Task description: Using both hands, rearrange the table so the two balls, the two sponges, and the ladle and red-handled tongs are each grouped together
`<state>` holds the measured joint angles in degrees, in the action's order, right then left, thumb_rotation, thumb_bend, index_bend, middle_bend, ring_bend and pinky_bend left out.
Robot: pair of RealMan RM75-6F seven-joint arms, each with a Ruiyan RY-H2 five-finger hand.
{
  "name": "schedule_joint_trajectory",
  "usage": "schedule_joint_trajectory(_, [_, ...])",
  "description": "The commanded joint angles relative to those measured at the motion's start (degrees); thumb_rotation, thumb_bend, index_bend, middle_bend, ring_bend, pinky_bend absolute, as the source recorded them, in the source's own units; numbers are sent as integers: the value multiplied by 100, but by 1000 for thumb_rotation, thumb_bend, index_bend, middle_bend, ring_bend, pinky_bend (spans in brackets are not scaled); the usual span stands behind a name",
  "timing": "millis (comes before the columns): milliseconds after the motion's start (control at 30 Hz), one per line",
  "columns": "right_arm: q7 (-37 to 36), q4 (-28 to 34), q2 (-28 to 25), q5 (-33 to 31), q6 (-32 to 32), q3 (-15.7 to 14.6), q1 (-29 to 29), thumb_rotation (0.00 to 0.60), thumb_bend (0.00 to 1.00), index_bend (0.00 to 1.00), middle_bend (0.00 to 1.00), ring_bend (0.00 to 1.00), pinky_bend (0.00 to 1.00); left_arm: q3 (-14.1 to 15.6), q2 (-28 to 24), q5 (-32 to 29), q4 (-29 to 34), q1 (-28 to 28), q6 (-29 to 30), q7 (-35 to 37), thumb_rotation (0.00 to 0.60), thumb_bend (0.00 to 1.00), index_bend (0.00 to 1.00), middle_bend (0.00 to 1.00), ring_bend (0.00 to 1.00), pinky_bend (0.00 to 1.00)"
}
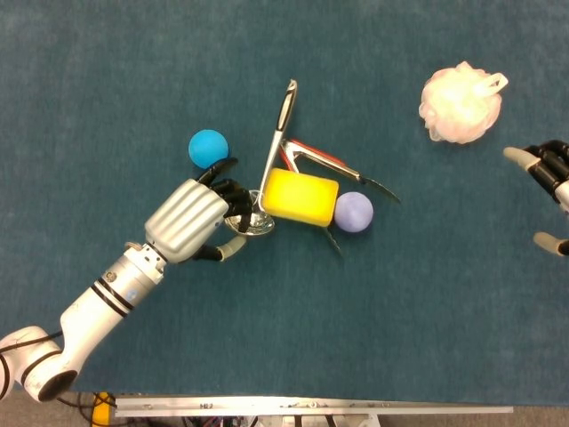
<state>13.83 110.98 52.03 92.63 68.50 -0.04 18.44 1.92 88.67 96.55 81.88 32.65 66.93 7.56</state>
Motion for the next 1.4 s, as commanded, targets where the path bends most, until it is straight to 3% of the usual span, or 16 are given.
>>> schedule_joint_trajectory(33, [5,-1,2,-3,-2,1,0,600,27,161,256,197,385,-29,-94,50,122,34,66,-33,600,399,703,442,340,96])
schedule_joint_trajectory(800, [69,6,49,-24,-72,28,40,600,27,162,255,197,386,422,-1245,610,988,-309,787,-166,600,399,702,441,340,96])
schedule_joint_trajectory(1100, [122,32,72,-34,-88,27,47,600,26,161,255,197,386,685,-1376,1013,979,-417,964,-33,600,399,704,440,341,96])
schedule_joint_trajectory(1400, [126,38,68,-32,-81,22,41,600,27,161,255,197,385,749,-1515,1034,942,-621,1179,-77,600,399,706,440,341,96])
